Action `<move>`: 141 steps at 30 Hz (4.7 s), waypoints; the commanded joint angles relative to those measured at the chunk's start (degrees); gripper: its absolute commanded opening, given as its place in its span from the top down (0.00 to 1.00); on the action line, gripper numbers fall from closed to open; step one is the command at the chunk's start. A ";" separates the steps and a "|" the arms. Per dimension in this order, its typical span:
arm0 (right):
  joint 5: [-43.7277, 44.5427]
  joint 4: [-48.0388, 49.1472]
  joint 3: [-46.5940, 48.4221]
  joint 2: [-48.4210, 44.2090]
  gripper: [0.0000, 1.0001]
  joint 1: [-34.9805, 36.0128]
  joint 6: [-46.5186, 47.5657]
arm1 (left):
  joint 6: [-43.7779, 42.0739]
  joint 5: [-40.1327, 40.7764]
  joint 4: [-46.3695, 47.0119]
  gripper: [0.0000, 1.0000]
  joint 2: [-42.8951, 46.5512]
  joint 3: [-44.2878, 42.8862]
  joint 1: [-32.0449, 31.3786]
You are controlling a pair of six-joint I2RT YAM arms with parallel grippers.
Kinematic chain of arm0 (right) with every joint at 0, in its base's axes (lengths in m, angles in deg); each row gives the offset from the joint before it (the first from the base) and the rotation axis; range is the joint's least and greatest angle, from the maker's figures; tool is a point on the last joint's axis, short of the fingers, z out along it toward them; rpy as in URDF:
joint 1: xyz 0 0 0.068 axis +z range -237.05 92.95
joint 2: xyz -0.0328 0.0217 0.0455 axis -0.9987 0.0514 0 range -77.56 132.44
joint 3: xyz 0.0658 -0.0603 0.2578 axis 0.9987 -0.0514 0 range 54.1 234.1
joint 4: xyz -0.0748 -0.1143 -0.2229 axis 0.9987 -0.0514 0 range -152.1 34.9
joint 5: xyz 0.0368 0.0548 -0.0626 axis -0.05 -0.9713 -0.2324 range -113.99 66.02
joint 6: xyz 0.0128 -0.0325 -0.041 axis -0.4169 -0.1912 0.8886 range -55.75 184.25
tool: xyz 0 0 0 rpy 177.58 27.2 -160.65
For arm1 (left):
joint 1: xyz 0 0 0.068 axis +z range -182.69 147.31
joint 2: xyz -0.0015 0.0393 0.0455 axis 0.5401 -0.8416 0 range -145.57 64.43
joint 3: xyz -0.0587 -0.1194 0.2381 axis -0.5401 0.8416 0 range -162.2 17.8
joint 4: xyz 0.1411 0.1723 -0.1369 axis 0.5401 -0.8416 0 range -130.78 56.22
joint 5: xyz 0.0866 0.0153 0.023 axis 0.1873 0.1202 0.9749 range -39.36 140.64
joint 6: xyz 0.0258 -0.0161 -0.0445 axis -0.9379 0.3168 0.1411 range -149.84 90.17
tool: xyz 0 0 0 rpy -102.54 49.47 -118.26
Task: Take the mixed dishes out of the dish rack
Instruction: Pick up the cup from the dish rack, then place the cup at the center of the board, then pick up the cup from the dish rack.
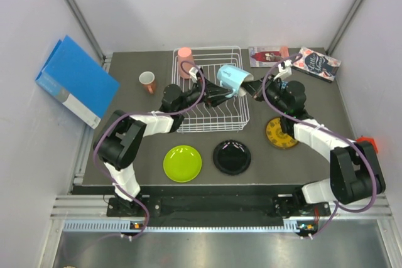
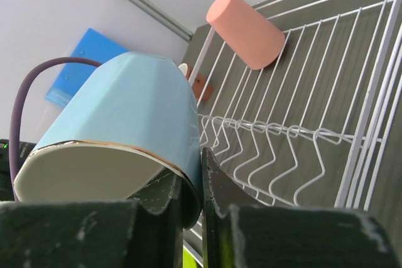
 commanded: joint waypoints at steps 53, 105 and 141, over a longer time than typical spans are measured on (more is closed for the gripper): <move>36.44 -71.57 36.04 12.35 1.00 -29.89 -2.42 | -61.84 54.33 -83.85 0.01 38.93 -0.27 4.31; 16.14 -56.21 31.76 -4.14 0.40 -28.33 -6.81 | -61.58 61.61 -87.11 0.01 34.19 -4.75 2.81; 11.73 -26.31 2.82 -18.14 0.42 8.86 16.83 | -86.80 69.62 -64.08 0.01 -24.79 -53.89 9.32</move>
